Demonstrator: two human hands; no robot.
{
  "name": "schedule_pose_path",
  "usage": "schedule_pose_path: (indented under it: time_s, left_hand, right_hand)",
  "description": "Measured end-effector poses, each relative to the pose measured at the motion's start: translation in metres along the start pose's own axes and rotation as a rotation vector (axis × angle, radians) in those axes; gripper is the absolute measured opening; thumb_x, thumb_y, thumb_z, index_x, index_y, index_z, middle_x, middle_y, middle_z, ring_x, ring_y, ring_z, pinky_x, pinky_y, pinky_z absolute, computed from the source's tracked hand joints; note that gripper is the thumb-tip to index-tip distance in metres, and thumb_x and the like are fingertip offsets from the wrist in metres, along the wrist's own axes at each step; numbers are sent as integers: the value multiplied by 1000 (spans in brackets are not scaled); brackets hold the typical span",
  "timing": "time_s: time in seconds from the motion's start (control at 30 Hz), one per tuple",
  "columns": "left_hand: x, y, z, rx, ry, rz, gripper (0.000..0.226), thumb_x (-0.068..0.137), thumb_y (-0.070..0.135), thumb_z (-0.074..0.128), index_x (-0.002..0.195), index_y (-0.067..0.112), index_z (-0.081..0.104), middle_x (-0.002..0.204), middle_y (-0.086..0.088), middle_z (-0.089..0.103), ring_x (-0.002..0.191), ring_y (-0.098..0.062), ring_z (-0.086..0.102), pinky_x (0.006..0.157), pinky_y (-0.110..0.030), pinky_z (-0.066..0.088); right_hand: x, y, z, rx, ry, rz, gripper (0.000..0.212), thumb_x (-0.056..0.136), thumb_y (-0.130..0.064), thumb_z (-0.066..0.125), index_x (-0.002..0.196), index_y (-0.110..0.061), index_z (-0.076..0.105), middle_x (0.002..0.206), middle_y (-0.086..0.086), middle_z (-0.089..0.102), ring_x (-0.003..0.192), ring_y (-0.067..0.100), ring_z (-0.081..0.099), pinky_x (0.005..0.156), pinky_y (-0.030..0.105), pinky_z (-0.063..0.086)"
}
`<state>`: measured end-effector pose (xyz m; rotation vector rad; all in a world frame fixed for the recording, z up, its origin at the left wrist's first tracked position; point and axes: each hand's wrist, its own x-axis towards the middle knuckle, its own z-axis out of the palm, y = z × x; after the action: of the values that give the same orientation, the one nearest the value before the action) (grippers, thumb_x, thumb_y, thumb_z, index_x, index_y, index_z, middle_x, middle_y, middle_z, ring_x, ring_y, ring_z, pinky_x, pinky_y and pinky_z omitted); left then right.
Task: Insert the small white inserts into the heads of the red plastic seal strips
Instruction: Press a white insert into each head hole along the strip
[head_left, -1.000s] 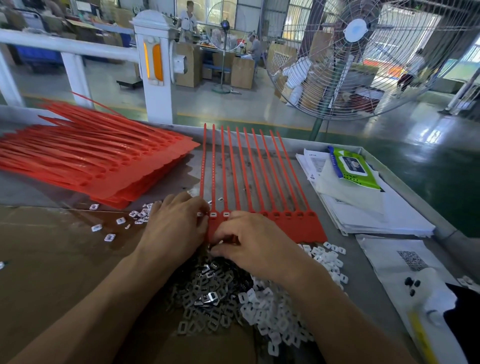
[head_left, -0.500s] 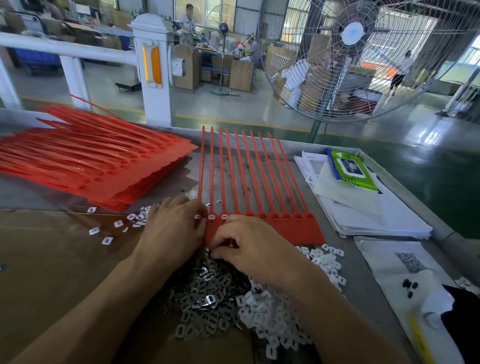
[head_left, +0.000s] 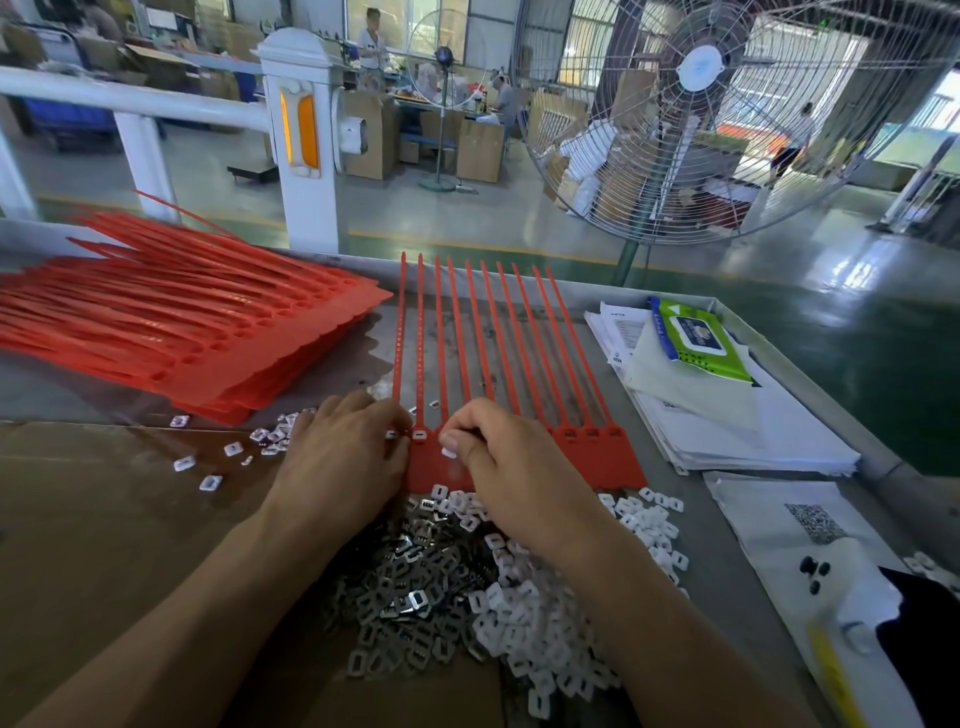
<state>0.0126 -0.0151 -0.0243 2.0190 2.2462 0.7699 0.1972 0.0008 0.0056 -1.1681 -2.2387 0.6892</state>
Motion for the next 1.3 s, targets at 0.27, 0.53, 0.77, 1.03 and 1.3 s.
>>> schedule_pose_path:
  time_s: [0.27, 0.53, 0.77, 1.03, 1.3]
  left_hand:
    - [1, 0, 1, 2, 8, 1, 22, 94, 40, 57, 114, 37, 65, 116, 9, 61, 115, -20, 52, 101, -42, 35]
    - [0, 1, 0, 3, -1, 0, 23, 94, 39, 57, 114, 36, 66, 117, 7, 61, 117, -21, 52, 102, -44, 36]
    - [0, 0, 1, 0, 8, 3, 22, 93, 39, 58, 113, 36, 66, 116, 8, 61, 116, -21, 53, 101, -44, 37]
    - [0, 0, 1, -4, 14, 6, 22, 92, 39, 59, 113, 36, 66, 116, 8, 62, 114, -21, 53, 101, -44, 36]
    - [-1, 2, -2, -8, 9, 2, 24, 94, 38, 57, 116, 35, 66, 120, 8, 61, 118, -20, 51, 103, -42, 34]
  right_hand:
    - [1, 11, -3, 207, 146, 90, 12, 103, -26, 62, 99, -34, 70, 85, -13, 69, 83, -1, 63, 70, 8, 48]
    - [3, 15, -3, 281, 215, 117, 12, 98, -28, 69, 100, -39, 72, 93, -23, 71, 83, -2, 69, 76, 18, 59]
    - [6, 23, -3, 299, 224, 196, 16, 99, -18, 66, 102, -30, 76, 77, -9, 75, 66, 6, 72, 64, 26, 63]
    - [10, 31, -8, 267, 304, 254, 12, 101, -24, 65, 91, -26, 71, 79, -9, 73, 58, 4, 66, 51, 11, 46]
    - [19, 33, -6, 204, 256, 231, 11, 99, -21, 68, 95, -26, 77, 87, -14, 72, 73, -9, 62, 63, 3, 42]
